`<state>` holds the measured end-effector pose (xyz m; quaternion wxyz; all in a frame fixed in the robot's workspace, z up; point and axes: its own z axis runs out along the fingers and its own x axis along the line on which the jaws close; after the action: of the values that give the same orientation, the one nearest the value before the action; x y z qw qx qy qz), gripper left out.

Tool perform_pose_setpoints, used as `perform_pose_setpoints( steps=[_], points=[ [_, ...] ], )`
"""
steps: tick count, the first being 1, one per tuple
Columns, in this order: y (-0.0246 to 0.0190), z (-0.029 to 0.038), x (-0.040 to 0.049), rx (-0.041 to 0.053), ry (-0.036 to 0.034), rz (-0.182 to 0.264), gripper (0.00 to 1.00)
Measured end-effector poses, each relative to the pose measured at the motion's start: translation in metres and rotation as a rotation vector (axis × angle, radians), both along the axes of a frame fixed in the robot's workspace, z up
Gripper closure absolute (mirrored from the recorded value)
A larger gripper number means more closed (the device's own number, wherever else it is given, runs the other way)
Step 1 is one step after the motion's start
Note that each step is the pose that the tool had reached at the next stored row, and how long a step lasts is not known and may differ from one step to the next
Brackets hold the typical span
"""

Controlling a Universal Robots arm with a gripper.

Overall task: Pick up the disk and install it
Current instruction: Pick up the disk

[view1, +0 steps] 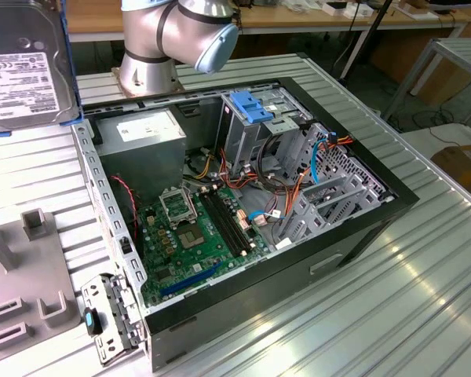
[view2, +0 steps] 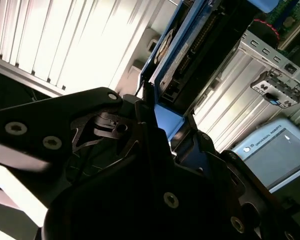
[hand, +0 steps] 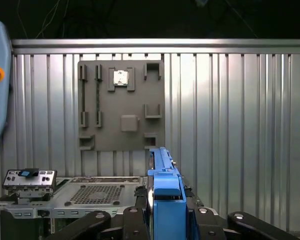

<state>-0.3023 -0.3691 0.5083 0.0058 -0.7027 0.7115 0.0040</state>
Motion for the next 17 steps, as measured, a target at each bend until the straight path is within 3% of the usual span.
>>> perform_pose_setpoints(
  steps=[4, 5, 6, 7, 9, 11, 14, 17],
  points=[
    [0.0, 0.0, 0.0204, 0.0, 0.0001, 0.0, 0.63],
    [0.0, 0.0, 0.0314, 0.0, 0.0002, 0.0, 0.63],
    [0.0, -0.0001, 0.0493, 0.0, 0.0001, 0.0, 0.63],
    [0.0, -0.0002, 0.0594, 0.0, 0.0, 0.0, 0.63],
    [0.0, -0.0004, 0.0728, -0.0001, -0.002, -0.001, 0.63],
    [0.0, -0.0008, 0.0821, 0.0, -0.0118, -0.004, 0.63],
    [0.0, -0.0014, 0.0949, 0.0, -0.0128, -0.004, 0.63],
    [0.0, -0.002, 0.1215, 0.0, -0.0142, -0.005, 0.63]
  ],
)
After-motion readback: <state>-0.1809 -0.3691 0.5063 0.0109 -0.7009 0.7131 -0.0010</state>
